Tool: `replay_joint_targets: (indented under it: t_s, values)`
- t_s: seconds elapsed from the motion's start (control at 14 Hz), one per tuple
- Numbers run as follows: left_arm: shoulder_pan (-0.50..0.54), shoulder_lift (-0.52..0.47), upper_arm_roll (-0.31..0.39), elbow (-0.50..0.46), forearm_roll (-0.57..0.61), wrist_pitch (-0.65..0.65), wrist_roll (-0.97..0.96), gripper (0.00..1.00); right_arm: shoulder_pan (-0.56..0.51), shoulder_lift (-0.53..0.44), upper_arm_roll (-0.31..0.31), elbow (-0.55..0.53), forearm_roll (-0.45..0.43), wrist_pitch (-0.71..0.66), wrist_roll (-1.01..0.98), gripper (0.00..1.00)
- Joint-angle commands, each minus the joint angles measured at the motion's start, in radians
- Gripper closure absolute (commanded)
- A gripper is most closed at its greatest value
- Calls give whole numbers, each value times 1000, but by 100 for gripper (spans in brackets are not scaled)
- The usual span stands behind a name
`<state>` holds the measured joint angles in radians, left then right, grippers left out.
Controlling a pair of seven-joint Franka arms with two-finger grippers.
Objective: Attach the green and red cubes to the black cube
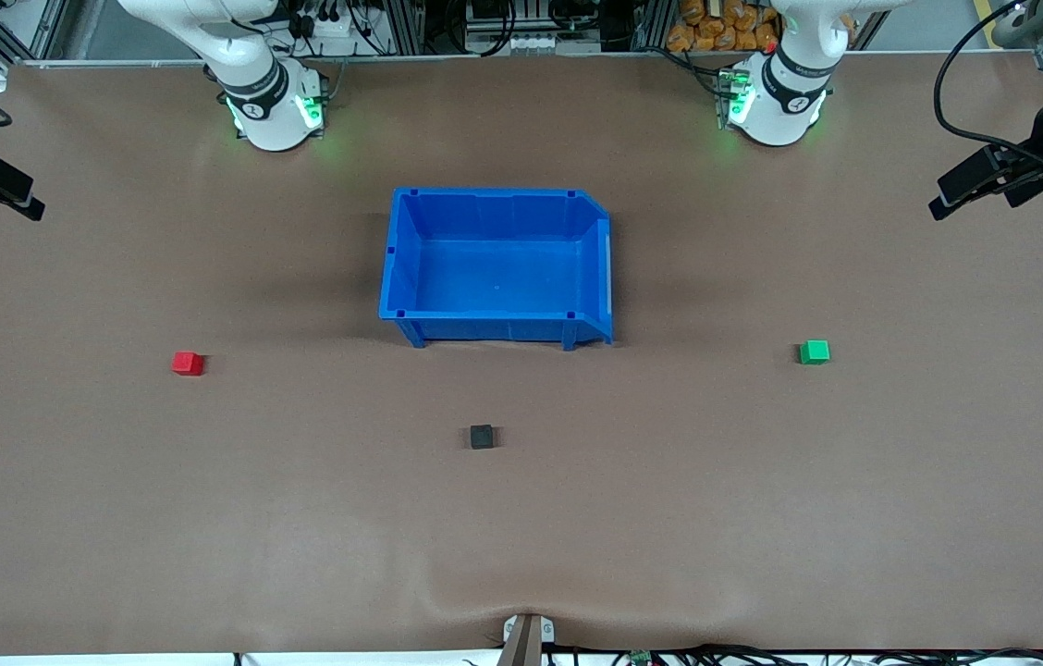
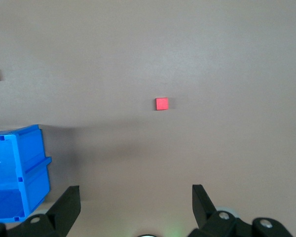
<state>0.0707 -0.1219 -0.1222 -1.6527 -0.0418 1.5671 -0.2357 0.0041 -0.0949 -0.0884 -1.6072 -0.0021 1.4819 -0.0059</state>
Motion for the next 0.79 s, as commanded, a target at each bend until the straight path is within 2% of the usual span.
replay_joint_targets:
  t_s: [0.0,0.71]
  values:
    - [3,1,-5,4,-9,-9,-14,0,5,-5,-4,3,-6,-11,-2,0]
    - [3,1,-5,4,-10,-9,-16,0,8,-5,-2,4,-6,-17,0,0]
